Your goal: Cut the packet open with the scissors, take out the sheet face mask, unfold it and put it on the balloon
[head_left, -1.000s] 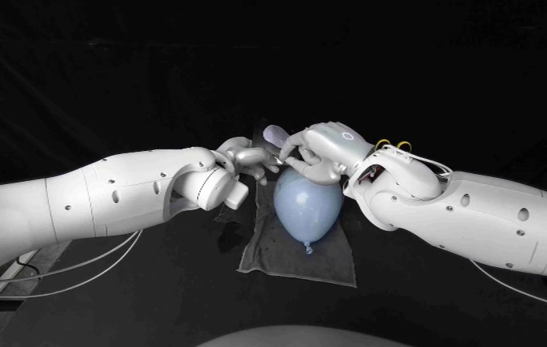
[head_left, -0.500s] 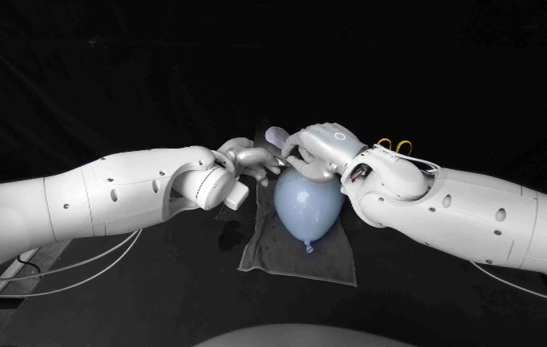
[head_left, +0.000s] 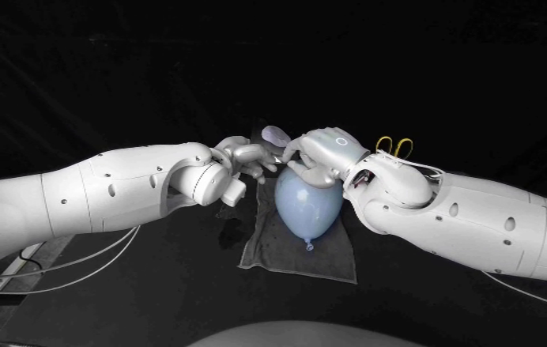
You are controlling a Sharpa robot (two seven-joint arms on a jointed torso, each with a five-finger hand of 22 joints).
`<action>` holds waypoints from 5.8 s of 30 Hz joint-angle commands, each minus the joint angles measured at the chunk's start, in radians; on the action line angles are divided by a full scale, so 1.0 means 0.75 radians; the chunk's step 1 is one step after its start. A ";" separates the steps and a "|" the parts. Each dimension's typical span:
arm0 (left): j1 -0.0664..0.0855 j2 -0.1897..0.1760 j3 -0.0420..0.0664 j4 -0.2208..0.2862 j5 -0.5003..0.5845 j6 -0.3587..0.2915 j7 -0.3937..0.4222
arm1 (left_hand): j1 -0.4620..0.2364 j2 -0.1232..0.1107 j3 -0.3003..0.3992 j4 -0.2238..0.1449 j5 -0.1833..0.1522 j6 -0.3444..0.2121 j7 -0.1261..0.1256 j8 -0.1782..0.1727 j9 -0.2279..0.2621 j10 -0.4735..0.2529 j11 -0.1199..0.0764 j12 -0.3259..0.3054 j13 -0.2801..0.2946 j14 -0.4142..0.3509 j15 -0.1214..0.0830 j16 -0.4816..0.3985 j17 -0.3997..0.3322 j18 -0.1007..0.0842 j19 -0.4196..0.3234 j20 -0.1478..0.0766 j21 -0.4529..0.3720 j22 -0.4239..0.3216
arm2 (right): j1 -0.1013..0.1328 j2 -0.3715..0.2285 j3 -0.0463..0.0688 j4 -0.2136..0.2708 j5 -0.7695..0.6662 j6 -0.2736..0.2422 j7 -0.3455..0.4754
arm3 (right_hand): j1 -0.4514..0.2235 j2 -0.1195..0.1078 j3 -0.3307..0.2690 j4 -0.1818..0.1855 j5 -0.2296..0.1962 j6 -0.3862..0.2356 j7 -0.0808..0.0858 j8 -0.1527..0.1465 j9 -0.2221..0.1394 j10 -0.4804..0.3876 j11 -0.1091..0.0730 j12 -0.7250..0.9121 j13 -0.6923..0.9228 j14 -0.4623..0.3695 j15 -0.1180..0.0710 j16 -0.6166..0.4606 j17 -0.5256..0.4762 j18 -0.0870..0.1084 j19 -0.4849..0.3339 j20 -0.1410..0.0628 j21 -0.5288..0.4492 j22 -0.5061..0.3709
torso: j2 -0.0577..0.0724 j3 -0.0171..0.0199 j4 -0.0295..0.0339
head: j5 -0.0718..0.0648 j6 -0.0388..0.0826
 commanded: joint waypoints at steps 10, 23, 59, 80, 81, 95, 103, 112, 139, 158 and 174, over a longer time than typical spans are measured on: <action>0.002 -0.090 -0.013 0.039 -0.025 0.094 -0.093 | -0.053 -0.007 0.014 -0.029 0.011 0.058 0.010 0.025 0.021 0.051 -0.023 -0.007 0.006 0.061 -0.012 0.058 0.065 0.011 0.007 -0.007 0.012 0.003 | -0.026 0.063 0.001 -0.003 -0.068 -0.057 0.027 | -0.006 -0.004 0.004 0.002 -0.005 0.004 0.001 -0.013 -0.003 0.006 0.002 0.003 0.000 0.121 -0.001 0.007 0.266 -0.019 0.043 0.000 -0.003 0.249 | 0.000 0.0001 0.0046 | 0.007 -0.011; 0.001 -0.134 -0.029 0.080 -0.033 0.149 -0.130 | -0.079 -0.012 0.020 -0.037 0.014 0.073 0.001 0.031 0.025 0.069 -0.030 -0.012 0.007 0.073 -0.017 0.070 0.078 0.011 0.011 -0.011 0.013 0.003 | -0.075 0.195 -0.001 -0.149 -0.069 -0.016 0.059 | -0.007 0.009 0.012 0.004 -0.010 -0.005 0.004 -0.031 -0.012 0.002 0.005 -0.002 -0.002 0.120 0.002 0.005 0.264 -0.017 0.040 0.002 -0.011 0.248 | 0.001 -0.0028 0.0040 | 0.018 -0.024; 0.001 -0.132 -0.030 0.070 -0.034 0.168 -0.141 | -0.099 -0.008 0.047 -0.057 0.036 0.081 -0.004 0.030 0.027 0.082 -0.035 -0.024 0.006 0.075 -0.024 0.071 0.080 0.011 0.016 -0.019 0.018 0.005 | -0.111 0.183 -0.007 -0.115 -0.060 0.075 0.029 | -0.018 0.029 0.017 0.008 -0.013 0.011 0.005 -0.043 -0.017 0.001 0.006 -0.002 0.001 0.120 0.003 0.006 0.264 -0.016 0.038 0.004 -0.013 0.250 | 0.000 -0.0012 0.0032 | 0.021 -0.049; 0.001 -0.130 -0.030 0.065 -0.038 0.180 -0.145 | -0.102 -0.007 0.052 -0.062 0.039 0.083 -0.004 0.030 0.028 0.085 -0.036 -0.025 0.007 0.079 -0.025 0.075 0.085 0.011 0.018 -0.020 0.020 0.006 | -0.117 0.167 -0.007 -0.084 -0.136 0.095 -0.132 | -0.041 0.054 0.025 0.009 0.000 -0.054 -0.010 -0.140 -0.052 0.169 -0.013 0.306 0.246 0.132 -0.012 0.035 0.307 -0.041 0.083 -0.005 0.100 0.295 | 0.000 -0.0016 0.0010 | 0.020 -0.052; 0.001 -0.130 -0.030 0.065 -0.038 0.180 -0.145 | -0.102 -0.007 0.052 -0.062 0.039 0.083 -0.004 0.030 0.028 0.085 -0.036 -0.025 0.007 0.079 -0.025 0.075 0.085 0.011 0.018 -0.020 0.020 0.006 | -0.117 0.166 -0.007 -0.085 -0.137 0.087 -0.136 | -0.040 0.054 0.026 0.008 0.001 -0.054 -0.010 -0.140 -0.052 0.169 -0.013 0.306 0.246 0.132 -0.012 0.035 0.307 -0.041 0.083 -0.005 0.100 0.295 | 0.000 -0.0013 0.0008 | 0.020 -0.052; 0.001 -0.133 -0.030 0.065 -0.043 0.176 -0.146 | -0.108 -0.004 0.061 -0.070 0.047 0.086 -0.005 0.029 0.028 0.089 -0.036 -0.028 0.007 0.083 -0.026 0.078 0.089 0.011 0.020 -0.022 0.026 0.009 | -0.118 0.145 -0.007 -0.072 -0.125 -0.062 -0.099 | -0.040 0.066 0.040 0.006 0.008 -0.036 -0.006 -0.139 -0.050 0.168 -0.005 0.305 0.246 0.133 -0.006 0.037 0.310 -0.043 0.086 -0.003 0.108 0.299 | -0.001 -0.0021 0.0005 | 0.024 -0.055; 0.001 -0.133 -0.030 0.064 -0.043 0.175 -0.148 | -0.124 -0.002 0.074 -0.083 0.066 0.092 -0.006 0.028 0.028 0.095 -0.038 -0.032 0.009 0.089 -0.027 0.086 0.099 0.010 0.020 -0.025 0.036 0.016 | -0.117 0.129 -0.007 -0.071 -0.124 -0.113 -0.112 | -0.043 0.067 0.042 0.007 0.003 -0.039 -0.004 -0.142 -0.051 0.163 -0.003 0.297 0.240 0.132 -0.005 0.035 0.306 -0.042 0.084 -0.002 0.104 0.297 | -0.001 -0.0007 0.0008 | 0.027 -0.057; 0.001 -0.133 -0.030 0.064 -0.043 0.182 -0.148 | -0.145 0.000 0.086 -0.097 0.094 0.098 -0.008 0.027 0.029 0.101 -0.039 -0.034 0.013 0.094 -0.029 0.093 0.107 0.010 0.018 -0.027 0.048 0.025 | -0.117 0.120 -0.006 -0.068 -0.127 -0.130 -0.118 | -0.042 0.068 0.046 0.005 0.003 -0.041 -0.003 -0.145 -0.052 0.160 -0.001 0.291 0.236 0.131 -0.003 0.034 0.304 -0.041 0.083 -0.002 0.101 0.297 | 0.000 -0.0012 0.0007 | 0.029 -0.057; 0.002 -0.121 -0.030 0.072 -0.049 0.209 -0.149 | -0.153 0.005 0.092 -0.103 0.108 0.099 -0.009 0.025 0.029 0.100 -0.040 -0.036 0.014 0.088 -0.030 0.088 0.098 0.010 0.015 -0.028 0.055 0.029 | -0.111 0.244 -0.006 -0.213 -0.169 -0.095 -0.171 | -0.042 -0.018 0.024 -0.052 -0.017 -0.035 0.014 -0.168 -0.056 0.138 0.015 0.262 0.218 0.128 0.010 0.027 0.293 -0.035 0.071 0.011 0.070 0.288 | 0.001 -0.0010 0.0015 | 0.022 -0.059; 0.001 -0.119 -0.030 0.061 -0.060 0.201 -0.146 | -0.156 0.010 0.093 -0.102 0.105 0.097 -0.008 0.022 0.028 0.097 -0.039 -0.039 0.014 0.082 -0.029 0.083 0.091 0.010 0.012 -0.028 0.056 0.031 | -0.106 0.189 -0.005 -0.108 -0.135 -0.148 -0.101 | -0.027 -0.041 0.016 -0.084 -0.015 0.042 0.017 -0.158 -0.051 0.146 0.019 0.274 0.228 0.129 0.016 0.030 0.296 -0.037 0.075 0.019 0.080 0.292 | -0.001 -0.0016 0.0010 | 0.025 -0.062; 0.001 -0.109 -0.030 0.055 -0.066 0.204 -0.148 | -0.157 0.013 0.093 -0.102 0.104 0.096 -0.008 0.022 0.028 0.097 -0.038 -0.039 0.015 0.081 -0.029 0.082 0.090 0.010 0.011 -0.028 0.057 0.032 | -0.102 0.211 -0.005 -0.119 -0.127 -0.046 -0.100 | -0.027 -0.048 0.012 -0.088 -0.012 0.047 0.016 -0.159 -0.051 0.143 0.018 0.270 0.225 0.129 0.015 0.029 0.296 -0.035 0.073 0.019 0.075 0.290 | 0.000 -0.0044 0.0028 | 0.026 -0.063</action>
